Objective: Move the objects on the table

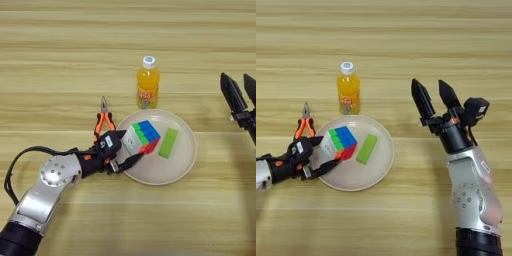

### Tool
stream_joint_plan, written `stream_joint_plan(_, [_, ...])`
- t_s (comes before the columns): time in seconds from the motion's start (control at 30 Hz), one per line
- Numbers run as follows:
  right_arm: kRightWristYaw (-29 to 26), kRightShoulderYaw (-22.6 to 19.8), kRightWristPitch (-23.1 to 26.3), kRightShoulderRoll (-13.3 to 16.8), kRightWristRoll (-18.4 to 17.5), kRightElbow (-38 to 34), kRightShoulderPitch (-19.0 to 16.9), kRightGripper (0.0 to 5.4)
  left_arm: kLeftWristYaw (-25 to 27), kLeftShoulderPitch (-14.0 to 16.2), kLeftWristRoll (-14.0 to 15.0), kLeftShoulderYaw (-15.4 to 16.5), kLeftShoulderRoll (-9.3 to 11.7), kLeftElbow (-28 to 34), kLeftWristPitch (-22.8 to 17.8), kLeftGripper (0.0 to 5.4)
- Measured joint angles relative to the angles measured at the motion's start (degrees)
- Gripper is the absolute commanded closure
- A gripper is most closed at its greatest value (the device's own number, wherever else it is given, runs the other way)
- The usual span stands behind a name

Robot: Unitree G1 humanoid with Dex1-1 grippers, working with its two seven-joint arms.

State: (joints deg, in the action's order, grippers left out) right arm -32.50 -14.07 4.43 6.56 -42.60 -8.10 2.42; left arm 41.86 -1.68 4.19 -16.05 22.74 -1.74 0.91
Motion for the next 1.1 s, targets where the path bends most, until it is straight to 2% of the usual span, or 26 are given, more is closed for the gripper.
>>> stream_joint_plan(0.27, [0.5, 0.1, -0.4, -0.7, 0.3, 0.7, 0.1, 0.00, 0.6, 0.0, 0.1, -0.1, 0.4, 0.0, -0.6, 0.95])
stream_joint_plan(0.47, [0.5, 0.1, -1.2, -0.8, 0.3, 1.1, 0.1, 0.00, 0.0, 0.0, 1.2, 1.8, 0.1, 1.6, -0.1, 0.30])
stream_joint_plan(0.6, [0.5, 0.1, -1.2, -0.8, 0.3, 1.4, 0.5, 0.00, -0.1, -0.1, 3.8, 3.6, -1.2, 4.3, 1.1, 0.04])
stream_joint_plan(0.67, [0.5, 0.1, -1.3, -0.8, 0.3, 1.7, 0.6, 0.00, 0.0, -0.1, 6.9, 4.8, -1.8, 7.4, 2.2, 0.04])
stream_joint_plan(0.7, [0.4, 0.1, -1.3, -0.8, 0.3, 1.7, 0.6, 0.00, 0.1, 0.0, 7.4, 4.9, -1.9, 7.6, 2.1, 0.04])
stream_joint_plan(0.8, [0.4, 0.1, -1.3, -0.8, 0.4, 1.8, 0.6, 0.00, 0.0, 0.1, 13.3, 8.0, -3.6, 11.4, 2.1, 0.04])
stream_joint_plan(0.87, [0.4, 0.2, -1.4, -0.8, 0.6, 1.8, 0.6, 0.00, -0.6, -0.3, 15.2, 9.9, -4.2, 12.2, 2.1, 0.04])
stream_joint_plan(0.93, [0.4, 0.4, -1.5, -0.8, 0.9, 1.8, 0.6, 0.00, -2.7, -1.3, 17.5, 13.4, -5.2, 12.2, 2.0, 0.04])
stream_joint_plan(1.03, [0.4, 0.8, -2.2, -0.7, 2.6, 1.8, 0.7, 0.00, -5.3, -2.4, 18.4, 15.5, -6.4, 11.2, 2.2, 0.04])
stream_joint_plan(1.1, [0.5, 1.5, -3.2, -0.6, 5.0, 1.8, 0.9, 0.00, -8.9, -4.0, 16.9, 17.5, -6.9, 7.9, 2.7, 0.04])
